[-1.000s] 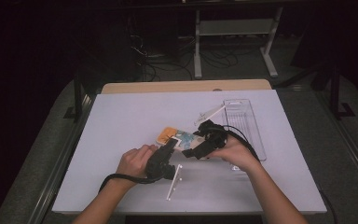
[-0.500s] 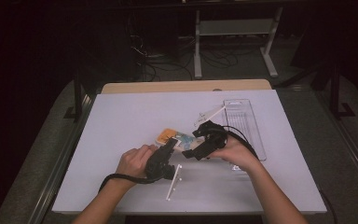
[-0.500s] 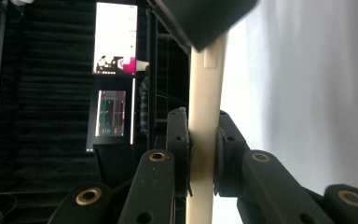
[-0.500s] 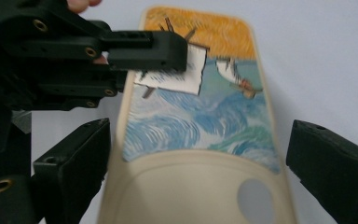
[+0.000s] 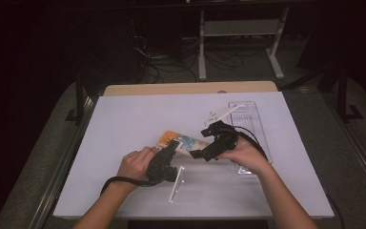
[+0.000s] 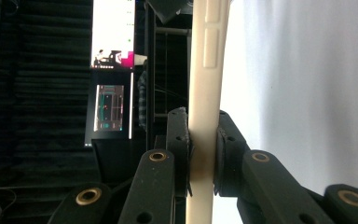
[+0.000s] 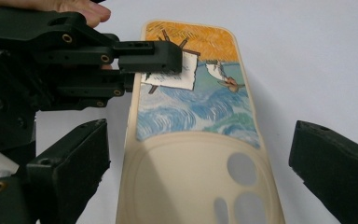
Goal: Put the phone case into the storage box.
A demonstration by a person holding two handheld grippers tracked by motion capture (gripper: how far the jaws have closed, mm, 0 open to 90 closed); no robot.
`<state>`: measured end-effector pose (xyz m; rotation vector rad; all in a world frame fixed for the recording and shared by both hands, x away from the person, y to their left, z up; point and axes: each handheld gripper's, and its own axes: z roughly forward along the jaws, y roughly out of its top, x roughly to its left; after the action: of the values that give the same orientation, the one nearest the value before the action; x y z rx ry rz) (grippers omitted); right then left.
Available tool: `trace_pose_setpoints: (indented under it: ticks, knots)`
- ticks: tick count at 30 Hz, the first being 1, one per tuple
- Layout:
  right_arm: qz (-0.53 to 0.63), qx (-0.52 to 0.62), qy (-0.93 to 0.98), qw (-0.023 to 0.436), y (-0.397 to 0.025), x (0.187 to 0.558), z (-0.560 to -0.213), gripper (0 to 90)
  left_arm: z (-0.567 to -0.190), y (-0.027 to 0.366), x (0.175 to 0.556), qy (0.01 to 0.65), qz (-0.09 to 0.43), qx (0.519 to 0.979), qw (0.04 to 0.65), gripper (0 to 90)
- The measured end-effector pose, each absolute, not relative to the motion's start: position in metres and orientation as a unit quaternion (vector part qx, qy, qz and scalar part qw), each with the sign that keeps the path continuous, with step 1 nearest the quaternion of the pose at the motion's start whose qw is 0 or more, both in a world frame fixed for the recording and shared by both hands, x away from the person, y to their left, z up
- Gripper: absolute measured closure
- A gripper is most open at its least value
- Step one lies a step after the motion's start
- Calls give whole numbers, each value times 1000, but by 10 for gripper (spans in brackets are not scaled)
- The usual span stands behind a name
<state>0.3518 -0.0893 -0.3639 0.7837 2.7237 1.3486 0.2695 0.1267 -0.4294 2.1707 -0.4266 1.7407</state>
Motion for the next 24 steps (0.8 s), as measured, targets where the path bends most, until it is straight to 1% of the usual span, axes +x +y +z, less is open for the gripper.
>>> trace_pose_setpoints:
  ticks: [8, 10, 18, 24]
  knots:
    - [436, 262, 861, 11, -105, 348, -359, 28, -429, 131, 272, -144, 609, 764, 158, 794]
    - [435, 261, 862, 23, -110, 348, -359, 28, -428, 132, 273, -140, 609, 765, 153, 794]
    - [440, 283, 852, 27, -128, 342, -363, 28, -428, 138, 278, -128, 610, 767, 149, 793]
    - [442, 292, 847, 41, -139, 337, -371, 33, -427, 141, 280, -122, 609, 770, 146, 793]
